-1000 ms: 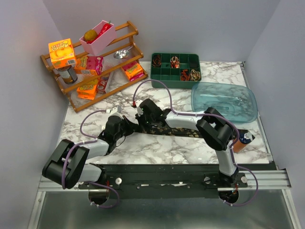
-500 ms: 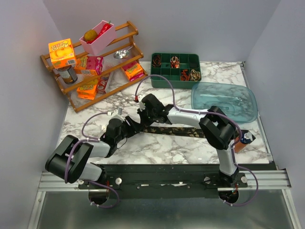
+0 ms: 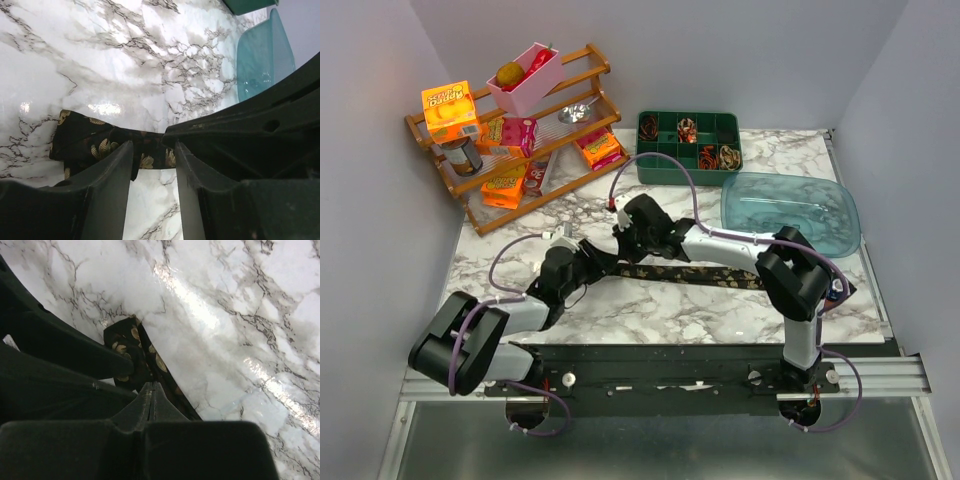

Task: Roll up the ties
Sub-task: Roll the tie at the center of the board.

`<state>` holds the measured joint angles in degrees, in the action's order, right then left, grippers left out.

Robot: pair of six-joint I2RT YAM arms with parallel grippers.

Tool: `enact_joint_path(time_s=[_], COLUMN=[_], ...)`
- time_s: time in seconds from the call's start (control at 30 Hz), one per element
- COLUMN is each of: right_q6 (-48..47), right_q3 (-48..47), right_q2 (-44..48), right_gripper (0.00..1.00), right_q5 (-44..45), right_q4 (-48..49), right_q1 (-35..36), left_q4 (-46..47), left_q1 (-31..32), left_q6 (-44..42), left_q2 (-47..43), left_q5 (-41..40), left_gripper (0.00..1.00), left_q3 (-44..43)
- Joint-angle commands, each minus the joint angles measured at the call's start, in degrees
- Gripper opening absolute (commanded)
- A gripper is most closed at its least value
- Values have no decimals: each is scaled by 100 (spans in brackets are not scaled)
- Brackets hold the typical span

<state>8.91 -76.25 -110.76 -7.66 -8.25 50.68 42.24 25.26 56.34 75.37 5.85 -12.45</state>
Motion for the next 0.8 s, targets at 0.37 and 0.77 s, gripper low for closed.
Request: enact_joint_path(time_s=[0.37,0.77], right_q6=[-82,-29], right_q3=[435,269], right_q2=[424,266], right_gripper=[1,1], right_q5=[-376,-754], right_q4=[87,245], right_q1=[21,21], left_q4=[258,-408], left_q1=[6,-328], left_q6=[106,-263], left_q2=[628,-127], left_q5=[-163,-84], left_gripper=[10,34], left_q3=[-214,-434])
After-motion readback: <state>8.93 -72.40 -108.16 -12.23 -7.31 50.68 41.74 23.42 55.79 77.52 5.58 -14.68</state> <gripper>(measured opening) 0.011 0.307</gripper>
